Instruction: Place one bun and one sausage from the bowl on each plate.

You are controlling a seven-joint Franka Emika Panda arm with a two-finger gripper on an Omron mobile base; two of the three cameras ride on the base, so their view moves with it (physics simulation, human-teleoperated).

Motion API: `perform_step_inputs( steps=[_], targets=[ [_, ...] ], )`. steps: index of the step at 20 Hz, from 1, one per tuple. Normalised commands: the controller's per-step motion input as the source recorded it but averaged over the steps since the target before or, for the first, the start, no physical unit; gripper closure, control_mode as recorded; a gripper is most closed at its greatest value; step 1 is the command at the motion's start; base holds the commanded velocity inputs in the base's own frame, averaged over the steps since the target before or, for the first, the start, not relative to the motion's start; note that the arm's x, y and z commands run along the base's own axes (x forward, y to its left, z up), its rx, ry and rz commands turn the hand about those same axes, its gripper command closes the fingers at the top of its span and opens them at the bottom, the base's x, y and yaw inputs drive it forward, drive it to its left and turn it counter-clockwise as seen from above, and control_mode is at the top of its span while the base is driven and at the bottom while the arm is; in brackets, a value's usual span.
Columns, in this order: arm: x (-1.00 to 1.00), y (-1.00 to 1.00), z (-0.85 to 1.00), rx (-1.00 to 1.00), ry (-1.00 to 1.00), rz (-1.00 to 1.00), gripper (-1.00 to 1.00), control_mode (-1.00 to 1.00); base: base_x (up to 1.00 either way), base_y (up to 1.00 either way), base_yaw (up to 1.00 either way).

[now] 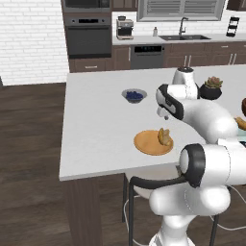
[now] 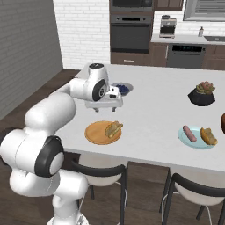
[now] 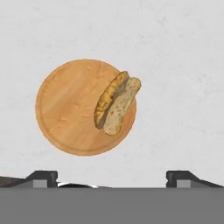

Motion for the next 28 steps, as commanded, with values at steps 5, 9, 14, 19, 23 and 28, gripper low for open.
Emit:
perform_step_inputs(
  steps=[5,9,14,19,23,28],
  targets=[
    [-0.35,0.00,0.45,0.01,-0.02,-0.06,-1.00,-1.00,0.00,0.00,0.00],
    [-0.80,0.18,0.15,0.05,-0.05,-0.19,-1.00,-1.00,0.00,0.00,0.00],
    [-0.66,0.50,0.20,0.03,-0.13,-0.09,-1.00,-1.00,0.00,0.00,0.00],
    [-0.26,0.03,0.01,0.01,-0.03,0.00,-1.00,-1.00,0.00,0.00,0.00],
    [0.00,0.00,0.00,0.00,0.00,0.00,-1.00,1.00,0.00,0.00,0.00],
    [0.00,0.00,0.00,0.00,0.00,0.00,-1.00,1.00,-0.35,-0.41,-0.02]
  ],
)
